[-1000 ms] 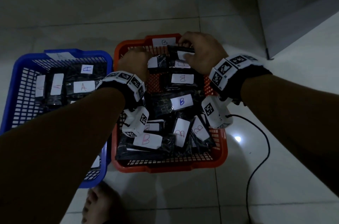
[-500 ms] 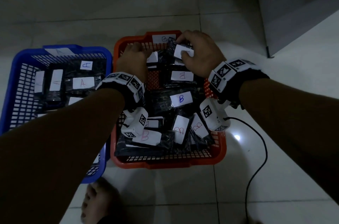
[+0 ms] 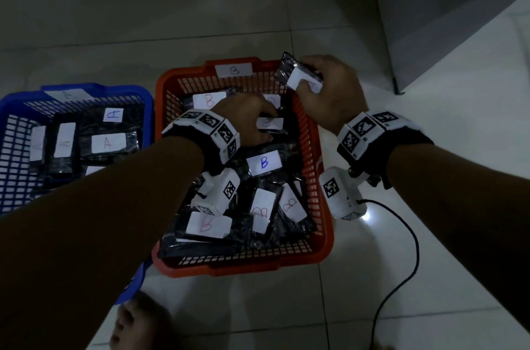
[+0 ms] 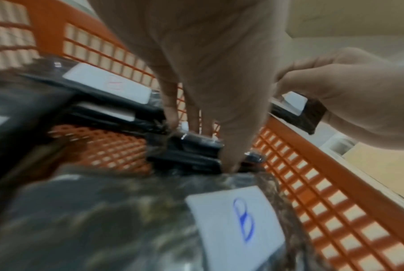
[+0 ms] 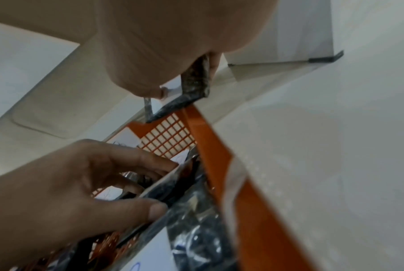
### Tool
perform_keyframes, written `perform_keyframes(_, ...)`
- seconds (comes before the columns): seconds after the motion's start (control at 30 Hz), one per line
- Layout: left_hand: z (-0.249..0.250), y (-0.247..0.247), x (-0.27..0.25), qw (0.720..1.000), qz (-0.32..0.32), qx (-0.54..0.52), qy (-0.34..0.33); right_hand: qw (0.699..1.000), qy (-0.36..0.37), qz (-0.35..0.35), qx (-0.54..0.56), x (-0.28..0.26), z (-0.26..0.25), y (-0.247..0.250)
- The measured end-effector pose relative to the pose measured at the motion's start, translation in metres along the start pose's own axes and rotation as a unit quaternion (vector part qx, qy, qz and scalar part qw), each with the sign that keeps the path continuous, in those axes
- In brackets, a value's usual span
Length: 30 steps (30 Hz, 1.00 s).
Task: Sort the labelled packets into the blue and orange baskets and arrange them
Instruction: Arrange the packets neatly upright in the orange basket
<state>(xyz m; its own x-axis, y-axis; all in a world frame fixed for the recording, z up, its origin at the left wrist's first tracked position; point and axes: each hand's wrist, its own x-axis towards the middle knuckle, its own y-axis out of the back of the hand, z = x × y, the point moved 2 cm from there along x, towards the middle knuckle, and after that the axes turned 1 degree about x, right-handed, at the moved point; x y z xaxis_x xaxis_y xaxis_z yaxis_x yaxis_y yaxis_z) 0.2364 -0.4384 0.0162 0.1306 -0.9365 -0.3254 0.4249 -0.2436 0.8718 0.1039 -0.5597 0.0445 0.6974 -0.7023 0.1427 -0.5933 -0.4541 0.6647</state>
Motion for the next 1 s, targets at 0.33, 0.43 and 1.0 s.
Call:
perform_keyframes(0.33, 0.002, 0.007, 0.027, 0.992, 0.114, -0.027, 0.057, 0.998, -0.016, 0.041, 0.053, -0.006, 0.009, 0.017)
perform_keyframes(0.43, 0.006, 0.001, 0.026, 0.986, 0.155, 0.024, 0.062, 0.998, -0.02, 0.035, 0.048, -0.01, 0.013, 0.018)
perform_keyframes(1.0, -0.011, 0.001, 0.007, 0.983, 0.181, -0.003, 0.029, 0.999, -0.028, -0.033, 0.032, -0.013, 0.003, 0.009)
